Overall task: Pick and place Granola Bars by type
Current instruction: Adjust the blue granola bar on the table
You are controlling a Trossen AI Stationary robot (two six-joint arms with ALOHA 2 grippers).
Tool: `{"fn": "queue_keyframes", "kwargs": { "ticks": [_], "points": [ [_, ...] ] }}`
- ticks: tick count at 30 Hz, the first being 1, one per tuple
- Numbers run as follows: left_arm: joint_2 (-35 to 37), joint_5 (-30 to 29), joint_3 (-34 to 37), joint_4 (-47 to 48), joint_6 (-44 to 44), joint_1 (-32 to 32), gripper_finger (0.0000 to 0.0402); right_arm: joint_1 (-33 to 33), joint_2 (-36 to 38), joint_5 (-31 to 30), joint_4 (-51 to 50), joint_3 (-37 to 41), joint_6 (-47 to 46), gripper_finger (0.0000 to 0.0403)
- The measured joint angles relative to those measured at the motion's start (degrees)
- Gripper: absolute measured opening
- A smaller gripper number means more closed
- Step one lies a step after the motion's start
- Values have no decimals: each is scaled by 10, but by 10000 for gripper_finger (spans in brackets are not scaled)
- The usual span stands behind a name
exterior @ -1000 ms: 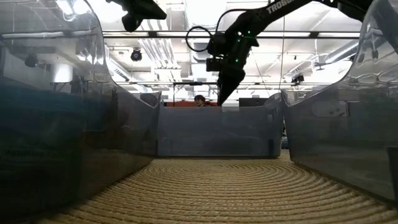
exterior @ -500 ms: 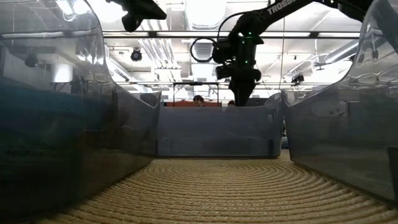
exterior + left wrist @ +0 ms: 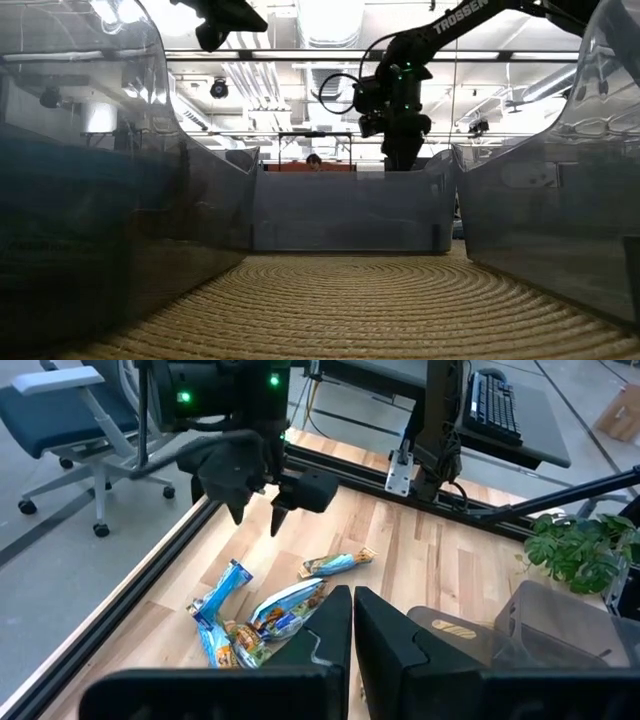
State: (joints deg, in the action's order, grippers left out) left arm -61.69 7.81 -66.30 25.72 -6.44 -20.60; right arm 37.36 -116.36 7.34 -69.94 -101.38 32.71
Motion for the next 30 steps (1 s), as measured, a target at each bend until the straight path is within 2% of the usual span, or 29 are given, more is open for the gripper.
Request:
{"fn": "queue_keyframes", "kwargs": {
  "ticks": [9,18,30],
  "points": [
    [0,0,0,2,3,0,0,-15,0,8,30,0,32,237],
    [0,0,0,1,1,0,0,-17,0,2,135,0,-56,237],
    [-4,0,0,0,1,0,0,-38,0,-7,200,0,-117,237]
  ]
}}
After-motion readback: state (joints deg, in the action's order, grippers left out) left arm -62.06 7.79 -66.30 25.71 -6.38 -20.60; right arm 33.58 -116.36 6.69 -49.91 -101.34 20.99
